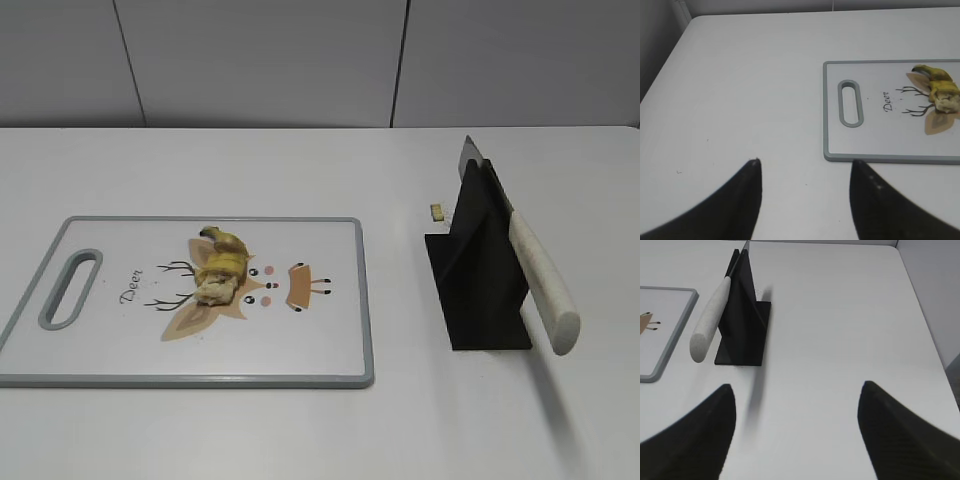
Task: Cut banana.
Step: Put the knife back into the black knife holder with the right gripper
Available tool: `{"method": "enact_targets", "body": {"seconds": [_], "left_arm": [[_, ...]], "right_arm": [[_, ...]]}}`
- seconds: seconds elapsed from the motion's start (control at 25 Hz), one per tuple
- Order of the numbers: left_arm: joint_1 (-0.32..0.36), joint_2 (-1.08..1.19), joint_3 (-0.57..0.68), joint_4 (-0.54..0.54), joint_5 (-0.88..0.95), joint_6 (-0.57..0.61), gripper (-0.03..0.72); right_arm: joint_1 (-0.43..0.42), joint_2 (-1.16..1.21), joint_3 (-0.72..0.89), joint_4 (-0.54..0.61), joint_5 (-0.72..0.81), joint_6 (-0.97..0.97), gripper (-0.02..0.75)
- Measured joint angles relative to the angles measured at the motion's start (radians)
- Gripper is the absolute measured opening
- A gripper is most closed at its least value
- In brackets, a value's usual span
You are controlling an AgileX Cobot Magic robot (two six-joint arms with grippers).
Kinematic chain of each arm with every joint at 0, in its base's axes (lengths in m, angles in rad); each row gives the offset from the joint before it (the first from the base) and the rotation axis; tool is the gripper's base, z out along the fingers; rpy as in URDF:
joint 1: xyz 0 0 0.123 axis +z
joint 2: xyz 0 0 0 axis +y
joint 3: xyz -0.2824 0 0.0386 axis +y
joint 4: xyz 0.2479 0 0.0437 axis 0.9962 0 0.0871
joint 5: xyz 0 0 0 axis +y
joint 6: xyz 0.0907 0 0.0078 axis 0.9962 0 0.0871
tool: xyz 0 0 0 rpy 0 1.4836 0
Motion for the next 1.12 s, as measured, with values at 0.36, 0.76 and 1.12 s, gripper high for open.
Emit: {"method": "enact_targets", "body": {"seconds": [0.36,0.76,1.12], "left_arm": [[0.000,0.000,0.000,0.000,0.000,0.000,0.530],[0.000,0.000,0.000,0.000,0.000,0.000,0.530],[0.000,0.000,0.000,0.000,0.000,-0.001,0.530]], "right_arm": [[0.003,0.000,0.000,0.000,0.000,0.000,0.585],[0.003,0.000,0.000,0.000,0.000,-0.001,0.585],[0.003,0.000,0.000,0.000,0.000,0.000,0.585]]}}
